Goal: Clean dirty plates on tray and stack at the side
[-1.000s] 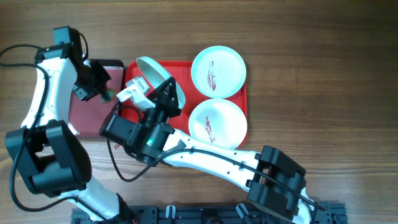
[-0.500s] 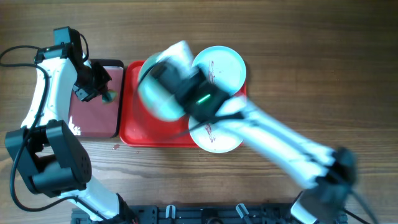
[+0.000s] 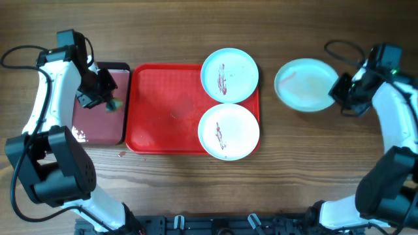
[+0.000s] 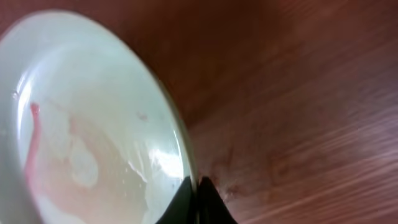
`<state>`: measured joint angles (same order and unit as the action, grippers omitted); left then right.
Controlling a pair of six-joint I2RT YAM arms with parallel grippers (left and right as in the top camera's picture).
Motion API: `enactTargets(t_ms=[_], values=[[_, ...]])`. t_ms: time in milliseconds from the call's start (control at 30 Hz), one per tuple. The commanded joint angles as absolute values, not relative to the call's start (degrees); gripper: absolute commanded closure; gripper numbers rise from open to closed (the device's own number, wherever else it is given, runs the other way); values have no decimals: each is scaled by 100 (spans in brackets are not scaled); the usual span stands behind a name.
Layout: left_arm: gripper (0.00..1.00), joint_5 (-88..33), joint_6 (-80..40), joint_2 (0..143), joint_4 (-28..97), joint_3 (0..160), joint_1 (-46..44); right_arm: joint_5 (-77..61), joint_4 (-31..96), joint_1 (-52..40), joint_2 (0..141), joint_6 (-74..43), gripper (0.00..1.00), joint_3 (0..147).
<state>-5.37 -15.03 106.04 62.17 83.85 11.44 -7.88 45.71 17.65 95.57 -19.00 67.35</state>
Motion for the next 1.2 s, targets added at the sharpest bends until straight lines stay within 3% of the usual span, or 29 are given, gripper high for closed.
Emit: enactTargets(t_ms=[0,167,200,233,267,400,500,700,900,1100,1167], values=[[96,-484,-1343,10501,6217,8346,1175,-880,3997,1721,9537,-1800,96,6034],[96,-484,-1345,10501,6222,8346,1175,-661,3710,1721,9537,-1822,96,5398],[96,-484,-1345,10501,6222,8346,1175,-676,3708,1721,9537,-1820,92,5398],[96,-484,-1345,10501,6219,8346,1175,-875,3721,1721,9535,-1793,74,5419],[96,-484,-1347,10501,6219,8346,1175,-1037,3789,1721,9535,-1747,69,5478],[96,-484,-1347,10501,6219,8346,1175,-1328,5188,1664,9312,-1382,67,6624],[96,-486,-1347,10501,6200,8346,1175,-2139,5653,1094,8733,-1203,61,7002],[96,-486,-1347,10501,6215,8346,1175,-1813,5638,-657,8803,-1970,60,6431],[96,-486,-1347,10501,6243,8346,1175,-963,5155,-1734,9091,-2464,60,6117],[96,-486,-1347,10501,6243,8346,1175,-639,5057,-1955,9758,-2609,61,6104],[96,-486,-1347,10501,6243,8346,1175,-644,5046,-1955,9950,-2602,66,6104]])
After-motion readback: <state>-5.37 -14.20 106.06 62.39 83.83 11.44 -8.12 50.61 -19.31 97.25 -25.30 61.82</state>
